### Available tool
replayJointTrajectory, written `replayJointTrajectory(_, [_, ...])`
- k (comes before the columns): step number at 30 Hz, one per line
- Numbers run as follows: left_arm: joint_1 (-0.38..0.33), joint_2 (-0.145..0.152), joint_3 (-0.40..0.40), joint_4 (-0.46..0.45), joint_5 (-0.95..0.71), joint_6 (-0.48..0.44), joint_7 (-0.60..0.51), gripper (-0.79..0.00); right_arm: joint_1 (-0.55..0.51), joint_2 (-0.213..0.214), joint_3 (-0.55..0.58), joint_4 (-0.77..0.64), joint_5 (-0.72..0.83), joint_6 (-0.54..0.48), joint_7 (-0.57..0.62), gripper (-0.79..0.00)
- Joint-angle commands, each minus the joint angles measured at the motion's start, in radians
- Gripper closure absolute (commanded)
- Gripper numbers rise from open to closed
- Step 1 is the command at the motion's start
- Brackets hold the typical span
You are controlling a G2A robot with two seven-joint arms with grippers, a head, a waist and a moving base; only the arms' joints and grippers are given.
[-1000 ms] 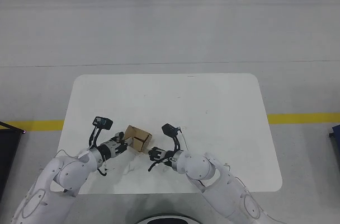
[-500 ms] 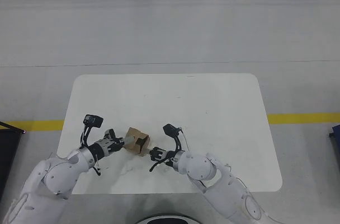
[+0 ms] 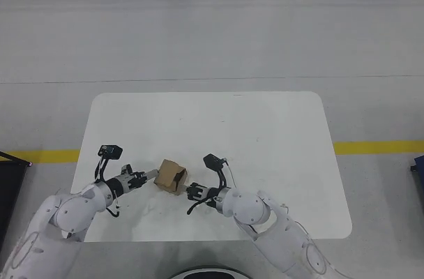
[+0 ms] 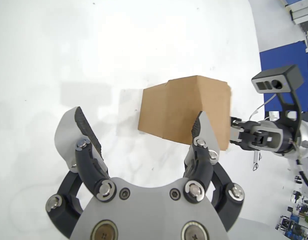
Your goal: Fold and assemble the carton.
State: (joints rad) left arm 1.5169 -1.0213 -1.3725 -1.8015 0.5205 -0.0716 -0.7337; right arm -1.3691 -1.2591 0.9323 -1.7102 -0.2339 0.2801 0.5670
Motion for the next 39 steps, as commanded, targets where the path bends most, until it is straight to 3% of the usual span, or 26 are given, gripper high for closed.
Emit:
replayJointTrajectory(1, [-0.013,-0.004,0.031,0.007,0.01,0.005,0.006,-0.785,0.002,0.0,-0.001,0.001,0.0,0.001,0.001,-0.296])
replayJointTrajectory(8, [-0.049,-0.011,0.085,0.03,0.053,0.022,0.009,-0.785,0.011,-0.001,-0.001,0.003,0.001,0.009,0.011,-0.296])
replayJointTrajectory(20, [-0.057,-0.013,0.102,0.024,0.076,0.023,0.005,-0.785,0.027,-0.004,-0.005,0.015,0.012,0.022,0.008,-0.289])
replayJointTrajectory(39, [-0.066,-0.016,0.119,0.035,0.092,0.029,0.01,-0.785,-0.142,0.029,0.12,-0.103,0.014,-0.071,-0.065,-0.286])
